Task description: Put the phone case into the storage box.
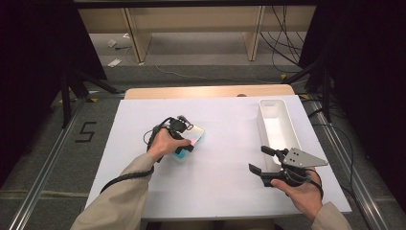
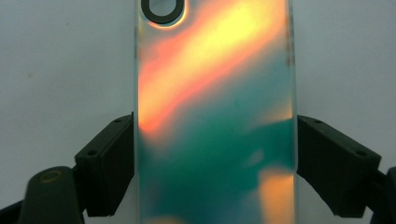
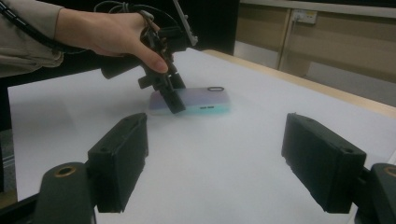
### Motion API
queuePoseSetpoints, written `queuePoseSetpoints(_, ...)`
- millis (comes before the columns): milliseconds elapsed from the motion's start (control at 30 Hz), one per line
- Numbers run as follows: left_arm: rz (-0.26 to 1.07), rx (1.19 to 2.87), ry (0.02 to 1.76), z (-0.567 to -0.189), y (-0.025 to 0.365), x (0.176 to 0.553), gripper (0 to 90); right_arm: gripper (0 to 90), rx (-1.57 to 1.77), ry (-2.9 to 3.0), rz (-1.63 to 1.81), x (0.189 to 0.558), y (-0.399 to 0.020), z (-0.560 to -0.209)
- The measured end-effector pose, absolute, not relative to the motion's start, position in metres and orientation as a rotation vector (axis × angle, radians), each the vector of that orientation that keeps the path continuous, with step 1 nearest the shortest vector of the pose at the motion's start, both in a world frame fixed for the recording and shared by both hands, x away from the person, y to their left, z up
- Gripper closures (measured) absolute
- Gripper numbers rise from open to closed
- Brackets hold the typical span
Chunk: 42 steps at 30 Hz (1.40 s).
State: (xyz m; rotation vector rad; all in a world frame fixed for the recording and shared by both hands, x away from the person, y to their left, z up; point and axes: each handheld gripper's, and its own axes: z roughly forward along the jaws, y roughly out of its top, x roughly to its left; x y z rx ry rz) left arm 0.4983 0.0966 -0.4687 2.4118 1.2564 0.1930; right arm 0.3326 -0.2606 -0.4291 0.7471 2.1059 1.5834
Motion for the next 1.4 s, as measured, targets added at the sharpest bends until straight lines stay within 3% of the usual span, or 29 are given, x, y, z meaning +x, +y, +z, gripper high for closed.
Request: queuePoseSetpoints(1400, 0.32, 2.147, 1.16, -0.441, 0.116, 0.471, 16.9, 17.6, 0.756, 2.089, 1.565, 0.333, -0.259, -0.428)
